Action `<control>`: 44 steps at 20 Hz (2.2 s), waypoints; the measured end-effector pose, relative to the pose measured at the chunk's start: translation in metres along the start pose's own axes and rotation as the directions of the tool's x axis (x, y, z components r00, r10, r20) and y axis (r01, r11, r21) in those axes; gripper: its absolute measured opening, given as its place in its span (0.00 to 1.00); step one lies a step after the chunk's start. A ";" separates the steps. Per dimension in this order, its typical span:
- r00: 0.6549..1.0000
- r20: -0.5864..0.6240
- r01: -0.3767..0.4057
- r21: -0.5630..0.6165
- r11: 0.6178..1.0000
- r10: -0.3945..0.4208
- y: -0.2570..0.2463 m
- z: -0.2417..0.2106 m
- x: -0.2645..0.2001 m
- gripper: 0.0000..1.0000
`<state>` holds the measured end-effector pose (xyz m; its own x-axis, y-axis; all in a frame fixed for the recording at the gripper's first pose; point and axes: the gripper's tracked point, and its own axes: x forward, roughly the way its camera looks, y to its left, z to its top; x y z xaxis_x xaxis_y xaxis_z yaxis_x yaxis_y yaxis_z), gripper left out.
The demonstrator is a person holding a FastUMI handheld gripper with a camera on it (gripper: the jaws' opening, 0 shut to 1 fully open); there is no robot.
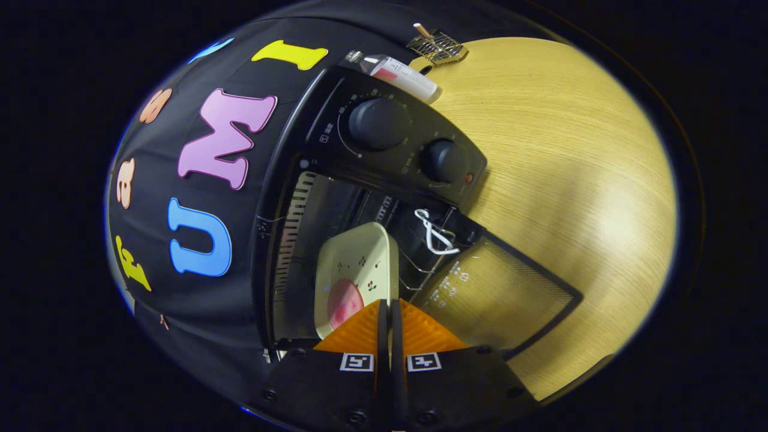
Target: Open the toaster oven, put the food inside, and close the toaster oven door.
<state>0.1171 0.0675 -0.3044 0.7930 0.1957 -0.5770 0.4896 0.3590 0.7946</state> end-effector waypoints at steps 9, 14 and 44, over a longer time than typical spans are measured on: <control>0.998 0.059 0.023 -0.054 0.998 -0.020 0.013 0.003 0.030 0.06; 0.999 0.028 0.022 -0.064 0.998 -0.021 0.016 -0.003 0.025 0.12; 1.000 0.007 0.001 -0.806 0.592 0.008 0.001 -0.046 -0.141 0.99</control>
<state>-0.0105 0.0819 -0.2309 0.7991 0.1923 -0.5696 -0.0021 0.9483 0.3172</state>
